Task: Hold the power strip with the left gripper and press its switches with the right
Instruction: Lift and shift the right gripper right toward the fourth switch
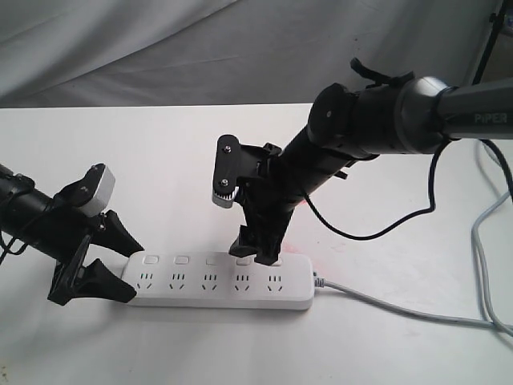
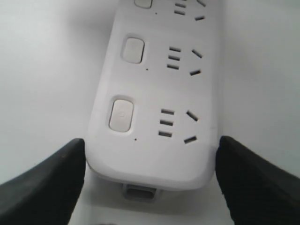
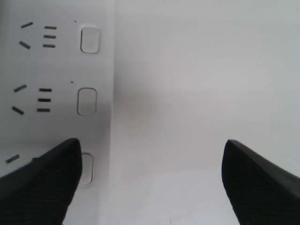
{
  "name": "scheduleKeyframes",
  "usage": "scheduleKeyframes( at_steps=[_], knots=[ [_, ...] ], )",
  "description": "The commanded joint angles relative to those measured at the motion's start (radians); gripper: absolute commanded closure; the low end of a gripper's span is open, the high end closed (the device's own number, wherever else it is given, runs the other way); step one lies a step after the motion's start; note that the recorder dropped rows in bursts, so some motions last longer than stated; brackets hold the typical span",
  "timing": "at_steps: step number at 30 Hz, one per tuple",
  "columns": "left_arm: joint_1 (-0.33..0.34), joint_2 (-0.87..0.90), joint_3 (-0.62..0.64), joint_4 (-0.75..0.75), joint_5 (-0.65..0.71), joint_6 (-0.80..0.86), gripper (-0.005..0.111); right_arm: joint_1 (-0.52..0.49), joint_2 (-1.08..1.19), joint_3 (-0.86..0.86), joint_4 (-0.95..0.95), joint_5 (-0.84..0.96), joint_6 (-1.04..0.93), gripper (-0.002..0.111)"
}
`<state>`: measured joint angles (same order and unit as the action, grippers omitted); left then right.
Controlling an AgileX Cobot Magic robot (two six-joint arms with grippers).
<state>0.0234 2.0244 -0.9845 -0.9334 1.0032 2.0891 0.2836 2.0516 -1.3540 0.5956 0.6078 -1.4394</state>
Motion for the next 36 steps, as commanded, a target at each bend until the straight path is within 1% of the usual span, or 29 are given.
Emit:
scheduleKeyframes(
  at_steps=[1, 13, 23, 33, 36],
  knots=[
    [-0.005, 0.001, -0.004, 0.000, -0.010, 0.006, 0.084, -0.003, 0.015, 0.005, 0.008, -0.020, -0.011, 0.033],
    [-0.005, 0.001, -0.004, 0.000, -0.010, 0.006, 0.084, -0.003, 0.052, 0.005, -0.016, -0.022, -0.017, 0.033],
    [-0.005, 0.001, -0.004, 0.000, -0.010, 0.006, 0.084, -0.003, 0.074, 0.003, -0.093, -0.016, 0.011, 0.033],
    [-0.005, 0.001, -0.004, 0.000, -0.010, 0.006, 0.084, -0.003, 0.098, 0.003, -0.172, 0.055, 0.013, 0.033],
    [-0.005, 0.001, -0.004, 0.000, -0.010, 0.006, 0.084, -0.003, 0.097, 0.003, -0.160, 0.052, 0.009, 0.033]
  ],
)
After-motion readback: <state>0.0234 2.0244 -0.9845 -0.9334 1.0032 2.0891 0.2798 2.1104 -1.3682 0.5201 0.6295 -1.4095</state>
